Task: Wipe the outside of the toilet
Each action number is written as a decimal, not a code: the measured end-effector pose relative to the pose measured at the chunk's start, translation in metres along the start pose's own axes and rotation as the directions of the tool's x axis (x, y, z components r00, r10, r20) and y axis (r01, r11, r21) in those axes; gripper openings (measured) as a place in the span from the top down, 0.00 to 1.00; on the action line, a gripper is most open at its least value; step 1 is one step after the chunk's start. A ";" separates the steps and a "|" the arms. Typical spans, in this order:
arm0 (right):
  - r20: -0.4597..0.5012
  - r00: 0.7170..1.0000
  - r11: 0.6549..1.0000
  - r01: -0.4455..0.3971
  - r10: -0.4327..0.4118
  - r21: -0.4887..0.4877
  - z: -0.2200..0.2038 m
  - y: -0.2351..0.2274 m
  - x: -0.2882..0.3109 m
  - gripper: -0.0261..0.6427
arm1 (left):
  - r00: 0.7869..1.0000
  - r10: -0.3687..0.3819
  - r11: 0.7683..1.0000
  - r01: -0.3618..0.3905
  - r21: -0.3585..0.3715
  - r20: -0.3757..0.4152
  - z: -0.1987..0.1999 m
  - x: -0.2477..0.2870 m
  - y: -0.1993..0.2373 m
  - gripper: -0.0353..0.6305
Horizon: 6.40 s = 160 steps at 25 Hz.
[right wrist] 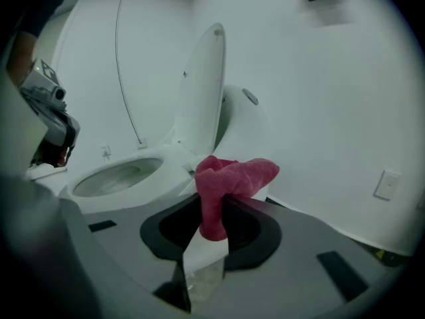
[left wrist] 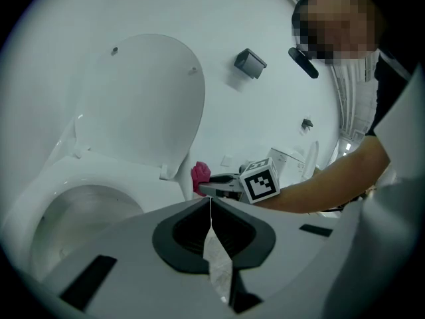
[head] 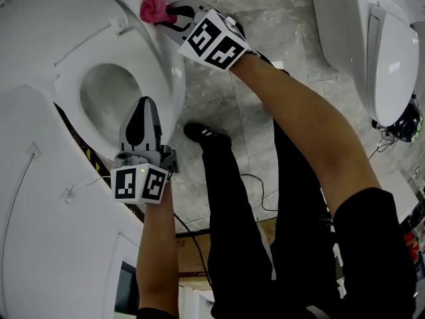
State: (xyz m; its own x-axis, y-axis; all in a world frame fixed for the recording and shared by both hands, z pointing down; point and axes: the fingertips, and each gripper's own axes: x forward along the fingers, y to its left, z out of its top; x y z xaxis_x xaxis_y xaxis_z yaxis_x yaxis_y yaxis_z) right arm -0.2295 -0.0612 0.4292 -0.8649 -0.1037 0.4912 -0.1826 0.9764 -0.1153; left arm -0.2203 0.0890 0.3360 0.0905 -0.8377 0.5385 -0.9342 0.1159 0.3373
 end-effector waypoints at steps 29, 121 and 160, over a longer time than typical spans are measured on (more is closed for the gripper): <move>-0.049 0.969 0.912 -0.210 0.242 0.353 -0.123 0.200 -0.058 0.81 | 0.999 0.019 1.000 -0.018 0.008 -0.048 -0.027 -0.010 0.007 0.92; -0.205 0.900 0.888 -0.302 0.386 0.347 -0.190 0.290 -0.042 0.86 | 0.996 -0.037 0.999 0.036 -0.017 -0.086 -0.066 -0.011 0.015 0.92; -0.171 0.979 0.987 -0.127 0.109 -0.099 -0.065 -0.088 0.056 0.86 | 0.993 0.122 0.992 -0.121 -0.029 0.009 0.009 0.065 0.005 0.92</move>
State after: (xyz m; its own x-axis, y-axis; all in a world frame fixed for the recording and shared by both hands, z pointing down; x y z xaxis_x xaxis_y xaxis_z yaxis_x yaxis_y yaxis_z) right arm -0.2310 -0.1404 0.5228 -0.7866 0.0371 0.6164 -0.0242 0.9956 -0.0909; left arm -0.2224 0.0300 0.3661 -0.0271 -0.8223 0.5684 -0.9280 0.2320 0.2914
